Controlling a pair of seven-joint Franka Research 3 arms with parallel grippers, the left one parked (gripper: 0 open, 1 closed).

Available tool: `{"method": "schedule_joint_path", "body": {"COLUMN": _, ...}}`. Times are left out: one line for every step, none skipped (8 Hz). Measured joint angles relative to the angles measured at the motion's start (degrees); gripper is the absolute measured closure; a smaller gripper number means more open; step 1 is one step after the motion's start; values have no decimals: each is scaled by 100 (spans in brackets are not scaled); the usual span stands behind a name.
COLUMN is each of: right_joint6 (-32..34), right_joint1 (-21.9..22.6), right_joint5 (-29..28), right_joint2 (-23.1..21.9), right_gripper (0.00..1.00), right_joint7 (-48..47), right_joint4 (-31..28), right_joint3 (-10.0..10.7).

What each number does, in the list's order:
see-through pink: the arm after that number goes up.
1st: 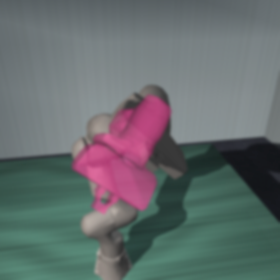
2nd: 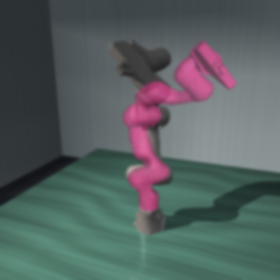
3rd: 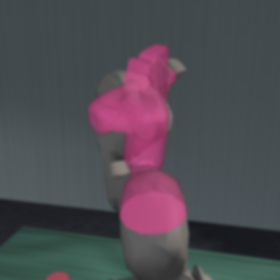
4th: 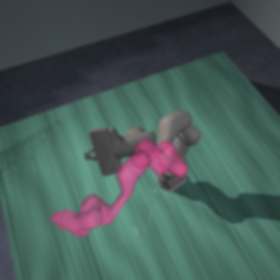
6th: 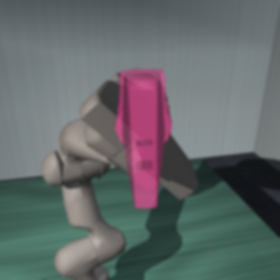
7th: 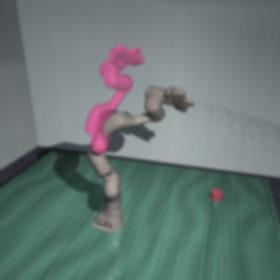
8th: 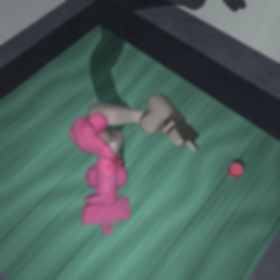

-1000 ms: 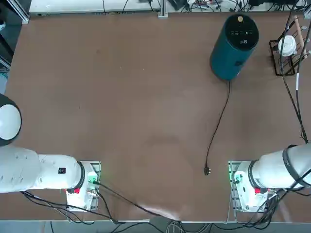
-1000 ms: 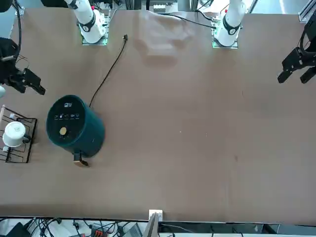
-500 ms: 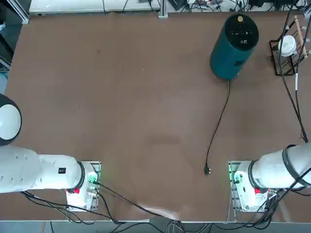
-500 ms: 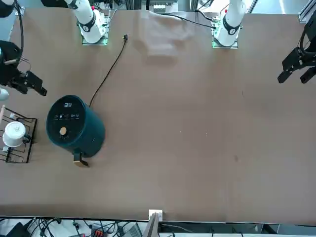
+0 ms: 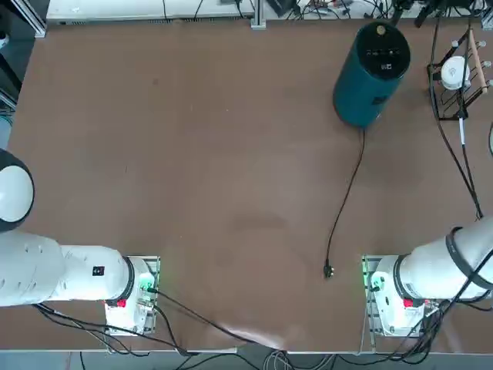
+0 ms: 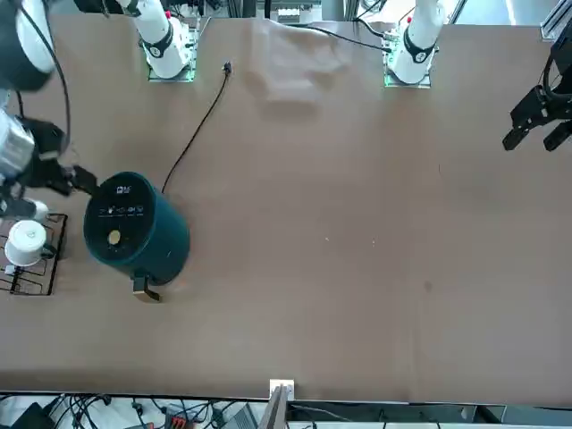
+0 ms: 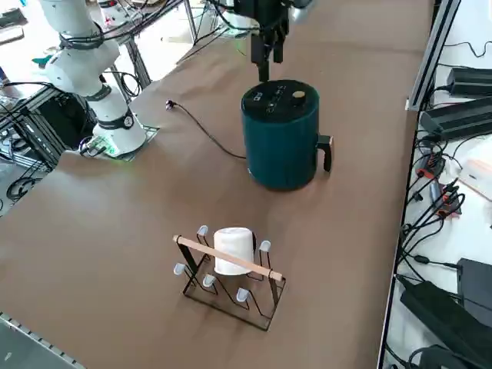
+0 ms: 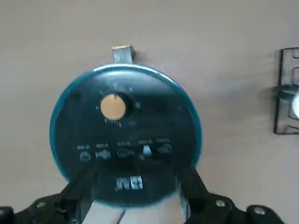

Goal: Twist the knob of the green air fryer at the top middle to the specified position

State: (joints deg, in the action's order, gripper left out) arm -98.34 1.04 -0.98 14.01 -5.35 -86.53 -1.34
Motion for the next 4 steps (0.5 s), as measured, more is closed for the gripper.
{"method": "schedule_joint_path", "body": {"right_joint6": -142, "right_joint1": 79, "right_joint5": 0, "right_joint2": 163, "right_gripper": 0, "right_joint7": -9, "right_joint4": 4, "right_joint3": -11}}
{"method": "schedule_joint_path", "body": {"right_joint6": -313, "right_joint1": 150, "right_joint5": 0, "right_joint2": 287, "right_gripper": 0, "right_joint7": -18, "right_joint4": 5, "right_joint3": -14}}
{"method": "schedule_joint_path", "body": {"right_joint6": -482, "right_joint1": 187, "right_joint5": 0, "right_joint2": 388, "right_gripper": 0, "right_joint7": -22, "right_joint4": 6, "right_joint3": -14}}
{"method": "schedule_joint_path", "body": {"right_joint6": -623, "right_joint1": 194, "right_joint5": 0, "right_joint2": 478, "right_gripper": 0, "right_joint7": -23, "right_joint4": 11, "right_joint3": -13}}
